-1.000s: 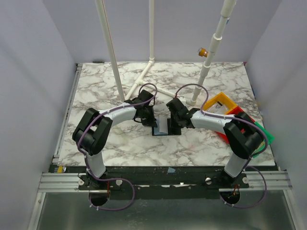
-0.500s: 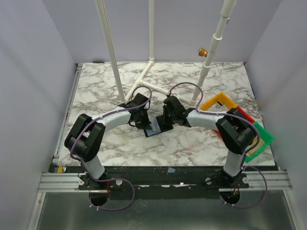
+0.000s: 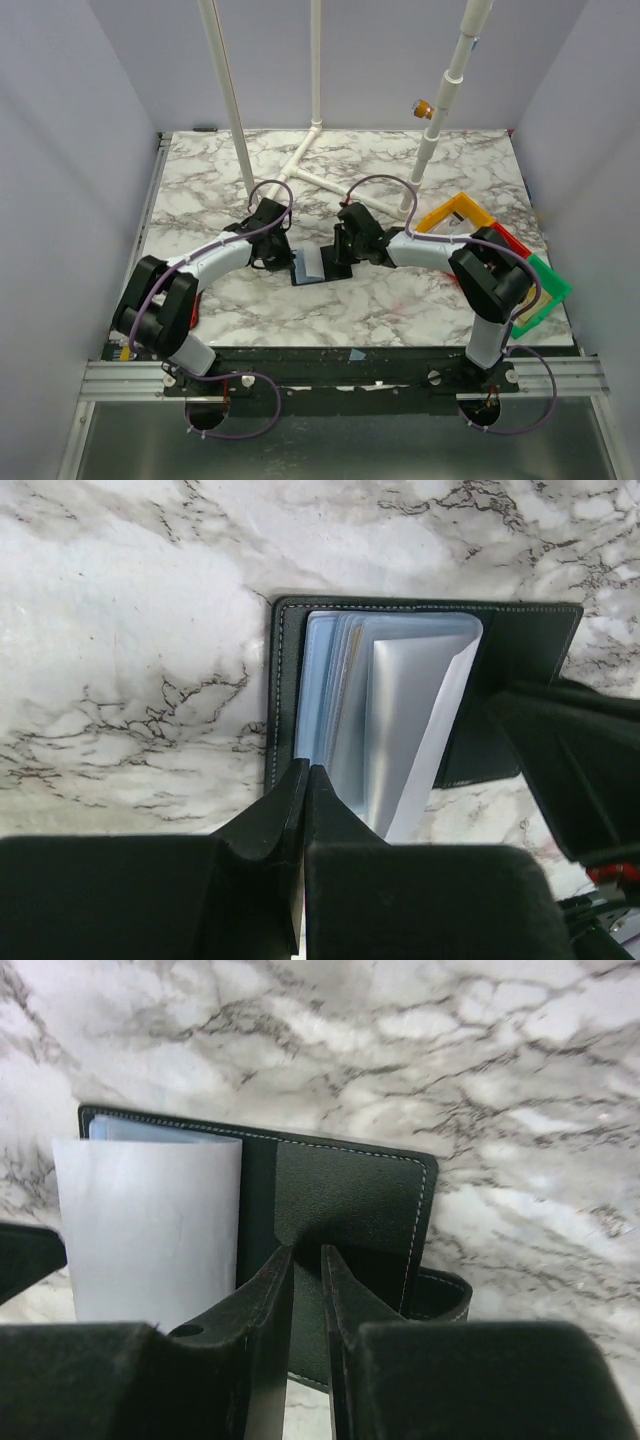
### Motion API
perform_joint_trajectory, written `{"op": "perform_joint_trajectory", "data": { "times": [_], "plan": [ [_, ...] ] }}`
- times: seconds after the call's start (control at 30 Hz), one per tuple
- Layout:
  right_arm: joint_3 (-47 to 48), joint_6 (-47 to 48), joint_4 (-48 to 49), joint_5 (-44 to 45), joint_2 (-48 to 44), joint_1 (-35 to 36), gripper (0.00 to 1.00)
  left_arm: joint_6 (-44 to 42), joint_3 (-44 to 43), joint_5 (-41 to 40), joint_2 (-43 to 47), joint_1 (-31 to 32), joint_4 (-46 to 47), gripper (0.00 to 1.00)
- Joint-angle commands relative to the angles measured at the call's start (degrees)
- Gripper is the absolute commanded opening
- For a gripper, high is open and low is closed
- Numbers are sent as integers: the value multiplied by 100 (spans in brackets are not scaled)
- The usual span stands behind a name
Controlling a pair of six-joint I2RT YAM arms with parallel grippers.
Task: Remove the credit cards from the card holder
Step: Remove the credit card from the card holder.
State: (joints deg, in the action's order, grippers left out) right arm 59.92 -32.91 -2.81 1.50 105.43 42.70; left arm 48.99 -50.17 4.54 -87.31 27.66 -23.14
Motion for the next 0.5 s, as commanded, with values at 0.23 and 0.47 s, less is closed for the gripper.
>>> {"op": "perform_joint_trajectory", "data": {
  "times": [0.23, 0.47],
  "plan": [
    [175, 56, -833, 256, -400, 271, 35, 109, 298, 2, -335, -66, 374, 0],
    [704, 69, -1133, 740, -219, 776, 52, 126, 576, 76, -141, -111, 538, 0]
  ]
}}
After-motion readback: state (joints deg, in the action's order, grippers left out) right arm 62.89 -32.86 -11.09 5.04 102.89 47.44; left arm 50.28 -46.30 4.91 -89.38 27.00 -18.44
